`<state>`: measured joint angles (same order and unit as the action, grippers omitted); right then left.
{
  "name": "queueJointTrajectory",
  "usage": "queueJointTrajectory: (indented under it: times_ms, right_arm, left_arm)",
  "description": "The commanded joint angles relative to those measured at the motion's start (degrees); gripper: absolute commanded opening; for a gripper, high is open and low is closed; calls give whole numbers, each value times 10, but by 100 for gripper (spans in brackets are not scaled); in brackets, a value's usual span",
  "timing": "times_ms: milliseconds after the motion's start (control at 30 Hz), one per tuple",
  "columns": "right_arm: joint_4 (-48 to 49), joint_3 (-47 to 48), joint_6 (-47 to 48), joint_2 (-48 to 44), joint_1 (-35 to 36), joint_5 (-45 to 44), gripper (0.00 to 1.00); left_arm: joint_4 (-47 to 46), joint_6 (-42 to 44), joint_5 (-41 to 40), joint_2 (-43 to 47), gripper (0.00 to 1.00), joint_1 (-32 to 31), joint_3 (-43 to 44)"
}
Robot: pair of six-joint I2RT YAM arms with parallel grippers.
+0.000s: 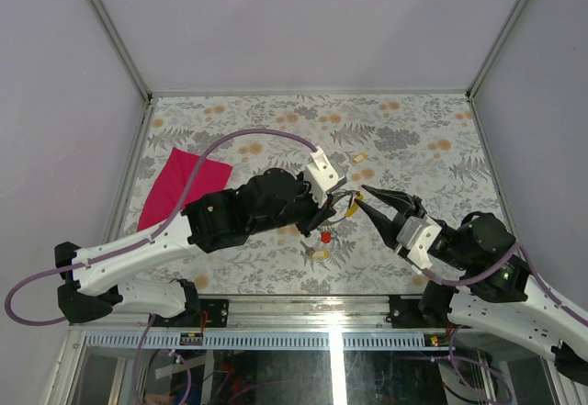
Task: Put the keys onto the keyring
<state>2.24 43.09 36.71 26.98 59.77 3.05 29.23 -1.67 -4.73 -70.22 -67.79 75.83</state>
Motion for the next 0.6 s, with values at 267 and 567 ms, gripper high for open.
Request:
queueJointTrajectory:
  times_ms: [267, 567]
  right_arm:
    - [-86, 93, 93, 57, 2, 72, 40]
    - [-215, 172, 78, 83, 2, 101, 41]
  left_arm:
    - [-40, 12, 10, 4, 0, -1, 19]
    - [-5, 126, 20, 21, 0, -2, 14]
